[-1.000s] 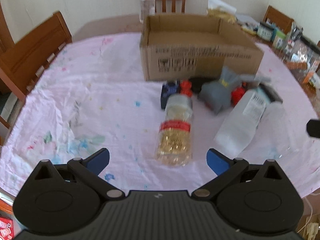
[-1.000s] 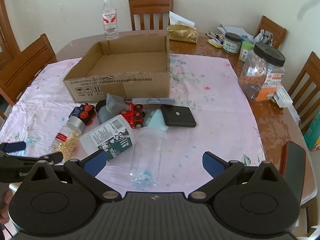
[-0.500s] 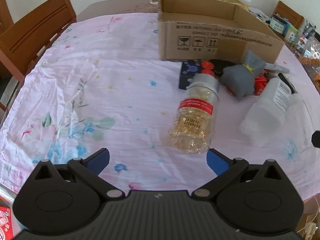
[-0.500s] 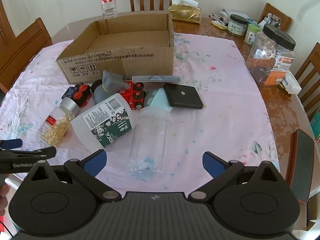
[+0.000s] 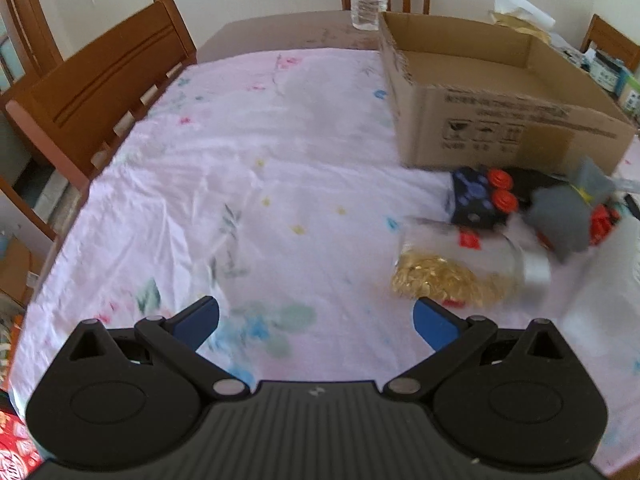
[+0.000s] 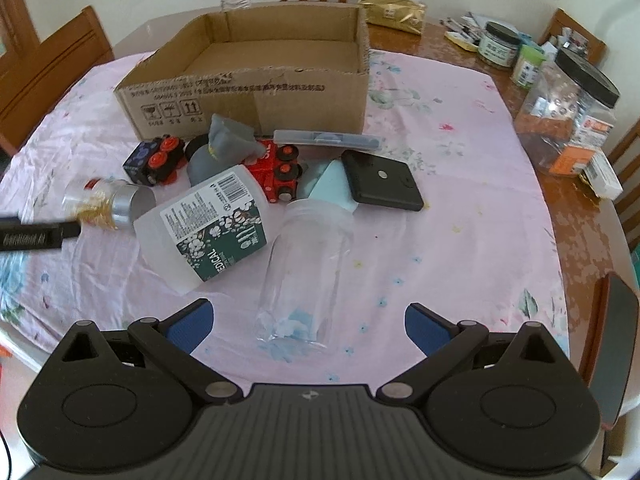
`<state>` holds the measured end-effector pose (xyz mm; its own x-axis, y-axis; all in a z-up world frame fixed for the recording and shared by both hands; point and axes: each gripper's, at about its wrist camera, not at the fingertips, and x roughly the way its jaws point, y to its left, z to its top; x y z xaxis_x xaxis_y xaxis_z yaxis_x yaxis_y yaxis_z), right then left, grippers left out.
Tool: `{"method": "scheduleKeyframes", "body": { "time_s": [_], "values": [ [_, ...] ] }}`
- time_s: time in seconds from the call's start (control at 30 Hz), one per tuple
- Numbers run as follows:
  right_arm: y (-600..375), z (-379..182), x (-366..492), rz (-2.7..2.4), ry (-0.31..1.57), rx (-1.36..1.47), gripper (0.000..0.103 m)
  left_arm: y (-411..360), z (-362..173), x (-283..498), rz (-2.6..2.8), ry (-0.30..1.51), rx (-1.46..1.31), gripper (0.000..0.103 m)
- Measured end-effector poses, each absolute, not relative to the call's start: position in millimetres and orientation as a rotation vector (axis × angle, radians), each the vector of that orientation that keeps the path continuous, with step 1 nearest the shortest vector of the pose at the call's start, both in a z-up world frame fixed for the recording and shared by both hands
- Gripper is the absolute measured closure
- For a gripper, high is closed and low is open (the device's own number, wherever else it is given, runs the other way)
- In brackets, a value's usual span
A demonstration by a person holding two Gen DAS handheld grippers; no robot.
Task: Organize rigid objects
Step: 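Grasp the capsule jar with the left tool while the right tool grasps the clear plastic jar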
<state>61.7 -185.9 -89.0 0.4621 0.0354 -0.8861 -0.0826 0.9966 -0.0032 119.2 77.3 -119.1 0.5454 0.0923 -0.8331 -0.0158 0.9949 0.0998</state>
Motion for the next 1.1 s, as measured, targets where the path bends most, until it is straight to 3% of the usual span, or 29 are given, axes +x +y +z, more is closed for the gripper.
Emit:
{"method": "scheduleKeyframes", "body": {
  "time_s": [0.33, 0.67, 1.1],
  "values": [
    [-188, -82, 96, 0.391, 1.037, -0.194, 0.0, 80, -126, 106, 0.005, 1.054, 0.057, 0.0],
    [-175, -103, 140, 0.632, 1.124, -0.339, 0.0, 68, -135, 89, -0.114, 1.088, 0.075, 0.0],
    [-213, -111, 82, 0.539, 1.247, -0.194, 0.0, 70, -135, 90, -0.143, 1.089, 0.092, 0.0]
  ]
}}
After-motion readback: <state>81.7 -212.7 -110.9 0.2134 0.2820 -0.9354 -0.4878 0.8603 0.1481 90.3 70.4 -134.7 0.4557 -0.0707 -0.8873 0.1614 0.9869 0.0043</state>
